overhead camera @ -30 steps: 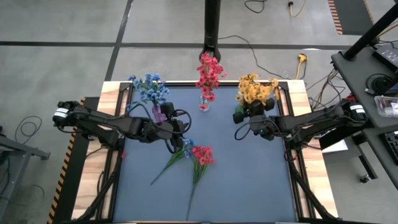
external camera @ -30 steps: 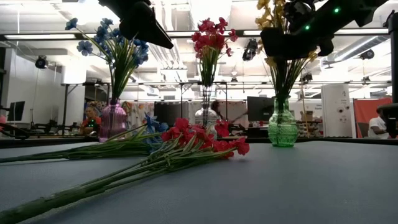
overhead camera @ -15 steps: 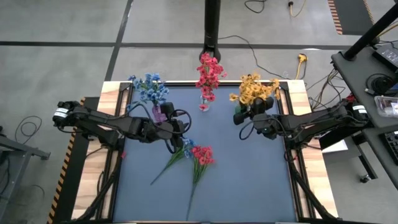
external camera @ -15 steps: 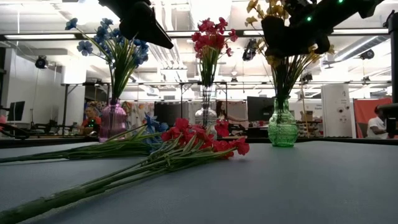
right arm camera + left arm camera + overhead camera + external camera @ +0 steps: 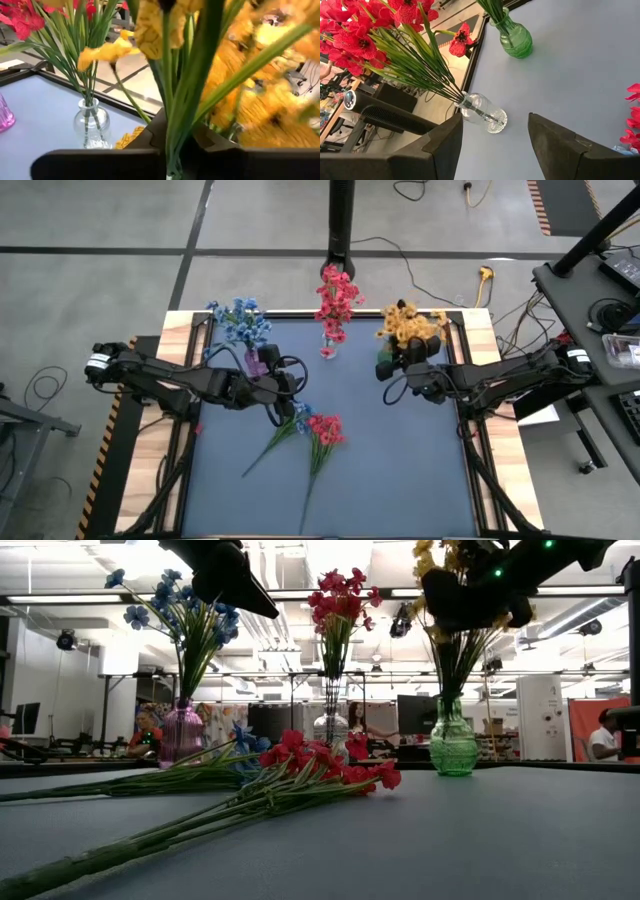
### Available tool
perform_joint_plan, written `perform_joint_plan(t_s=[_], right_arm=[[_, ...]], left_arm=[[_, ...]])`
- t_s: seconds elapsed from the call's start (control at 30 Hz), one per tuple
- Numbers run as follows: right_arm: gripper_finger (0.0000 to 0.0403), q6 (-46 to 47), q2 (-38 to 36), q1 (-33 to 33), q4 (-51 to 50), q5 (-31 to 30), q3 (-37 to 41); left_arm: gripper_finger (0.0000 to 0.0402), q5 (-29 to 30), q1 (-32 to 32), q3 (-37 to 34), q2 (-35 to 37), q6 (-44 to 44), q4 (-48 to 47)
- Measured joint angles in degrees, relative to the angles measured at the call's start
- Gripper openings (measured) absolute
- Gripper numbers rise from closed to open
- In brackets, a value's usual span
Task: Sort flowers into vase by color
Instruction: Put the yellow flower into the green vase
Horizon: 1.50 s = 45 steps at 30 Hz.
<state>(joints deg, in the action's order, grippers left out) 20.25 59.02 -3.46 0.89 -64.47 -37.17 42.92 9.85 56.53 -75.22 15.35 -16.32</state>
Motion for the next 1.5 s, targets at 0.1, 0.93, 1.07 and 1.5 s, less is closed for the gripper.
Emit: perform_joint_plan(t_s=[0.1,0.93,1.07,1.5], right_arm=[[0.0018,2.03,0.00,0.11,-1.82,0.00,-0.01],[0.0018,0.75,1.07,6.10,-6.65,4.57,0.27],[0.0018,0.76,1.96,6.50,-6.68,4.74,0.52],[0.0041,3.02,3.66,6.51,-9.22,5.95,0.51]], left_arm=[[0.0207,0.00,0.00,0.00,0.00,-0.02,0.00],[0.0207,0.00,0.00,-0.02,-0.61,-0.02,0.02],[0.0207,0.00,0.00,-0.02,-0.61,-0.02,0.04],[0.0207,0.00,0.02,-0.02,-0.61,-0.10,0.02]])
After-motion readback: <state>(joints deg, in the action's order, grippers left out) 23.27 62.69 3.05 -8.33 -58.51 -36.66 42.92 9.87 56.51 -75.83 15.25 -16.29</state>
